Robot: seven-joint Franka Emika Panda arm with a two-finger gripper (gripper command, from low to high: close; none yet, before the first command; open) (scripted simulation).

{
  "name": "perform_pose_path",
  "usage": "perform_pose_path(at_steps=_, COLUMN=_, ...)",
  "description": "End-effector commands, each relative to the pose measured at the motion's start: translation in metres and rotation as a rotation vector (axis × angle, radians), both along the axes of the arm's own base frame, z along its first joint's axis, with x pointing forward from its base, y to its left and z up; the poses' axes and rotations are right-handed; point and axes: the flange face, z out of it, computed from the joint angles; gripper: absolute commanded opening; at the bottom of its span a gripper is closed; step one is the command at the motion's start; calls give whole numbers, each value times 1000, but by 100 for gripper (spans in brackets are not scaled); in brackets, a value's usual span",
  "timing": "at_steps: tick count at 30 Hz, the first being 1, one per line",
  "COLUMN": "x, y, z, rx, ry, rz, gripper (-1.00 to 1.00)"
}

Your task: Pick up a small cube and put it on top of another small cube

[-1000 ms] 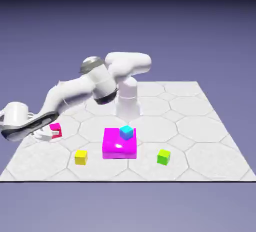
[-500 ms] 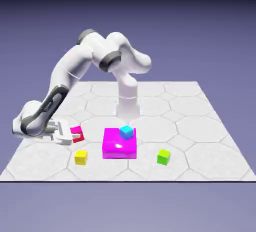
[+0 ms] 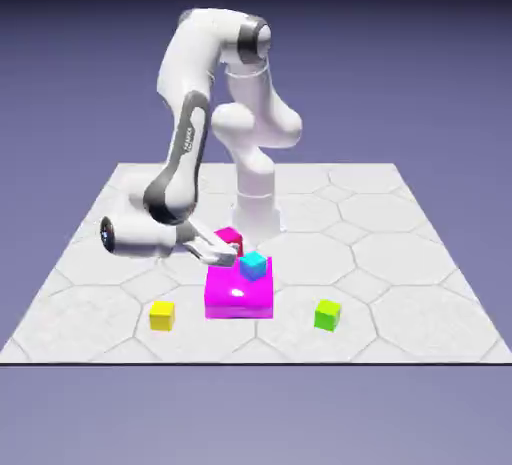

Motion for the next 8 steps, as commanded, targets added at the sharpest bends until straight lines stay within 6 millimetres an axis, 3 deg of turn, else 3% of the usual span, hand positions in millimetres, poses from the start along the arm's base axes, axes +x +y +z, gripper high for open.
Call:
perform_pose_path(at_steps=1, x=0, y=0, z=0, rx=-1, ry=0, rz=2, gripper=-100)
perform_pose_path(at_steps=5, x=-28, y=36, z=-41, rx=0, ry=1, rz=2, gripper=-100)
perform_pose_path(at_steps=6, x=-28, y=36, z=-41, rx=0, ry=1, rz=2, gripper=100)
perform_pose_path(at_steps=8, x=-20, y=27, z=-31, rx=1, ry=0, rz=2, gripper=100)
